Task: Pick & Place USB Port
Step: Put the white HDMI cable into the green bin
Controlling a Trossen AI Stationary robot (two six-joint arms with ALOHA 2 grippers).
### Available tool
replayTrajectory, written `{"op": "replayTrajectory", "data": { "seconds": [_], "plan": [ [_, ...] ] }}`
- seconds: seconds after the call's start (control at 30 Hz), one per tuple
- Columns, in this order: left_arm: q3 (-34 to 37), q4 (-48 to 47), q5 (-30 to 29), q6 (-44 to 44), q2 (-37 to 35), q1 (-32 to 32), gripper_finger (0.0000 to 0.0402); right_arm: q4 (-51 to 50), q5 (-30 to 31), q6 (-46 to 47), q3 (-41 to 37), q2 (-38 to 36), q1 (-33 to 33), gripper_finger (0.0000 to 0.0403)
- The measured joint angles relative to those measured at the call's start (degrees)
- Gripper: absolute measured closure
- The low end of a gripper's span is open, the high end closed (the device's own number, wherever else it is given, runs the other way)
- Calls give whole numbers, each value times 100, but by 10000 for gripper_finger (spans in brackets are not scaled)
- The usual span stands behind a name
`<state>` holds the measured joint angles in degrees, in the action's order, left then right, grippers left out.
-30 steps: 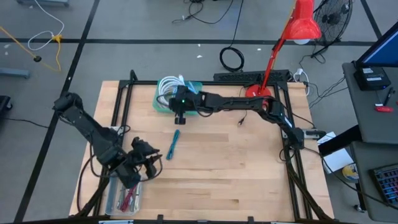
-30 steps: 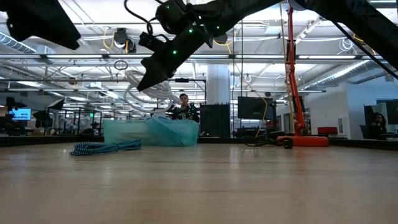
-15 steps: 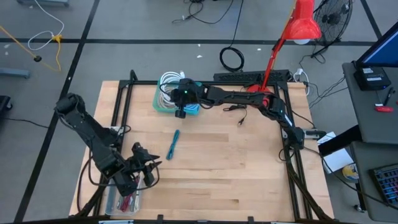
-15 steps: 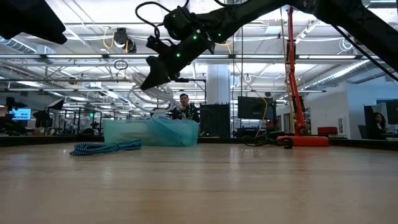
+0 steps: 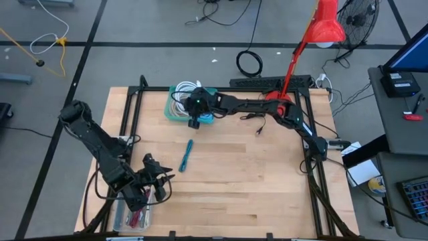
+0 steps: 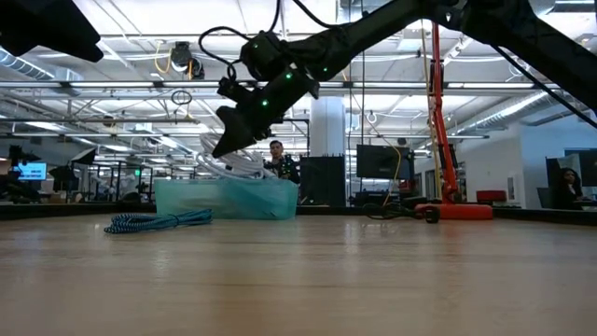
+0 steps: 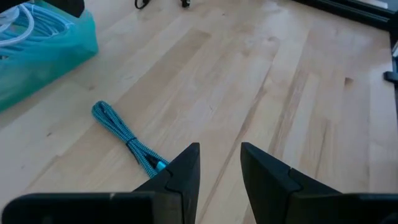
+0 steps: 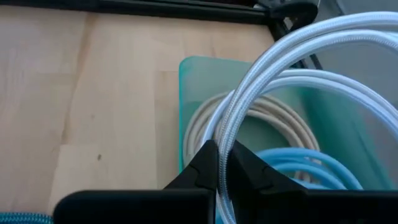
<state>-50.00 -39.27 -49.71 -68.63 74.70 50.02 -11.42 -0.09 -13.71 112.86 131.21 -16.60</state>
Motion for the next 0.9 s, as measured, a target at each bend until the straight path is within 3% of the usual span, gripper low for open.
{"op": "replayTrajectory", "data": {
  "seconds": [0.47, 0.9],
  "plan": [
    [0, 7, -13, 46, 0, 0, 282, 314, -317, 405, -523, -1, -92, 396],
    [0, 10, -130, 46, 0, 0, 282, 519, -508, 126, -674, -8, -17, 387]
  ]
}}
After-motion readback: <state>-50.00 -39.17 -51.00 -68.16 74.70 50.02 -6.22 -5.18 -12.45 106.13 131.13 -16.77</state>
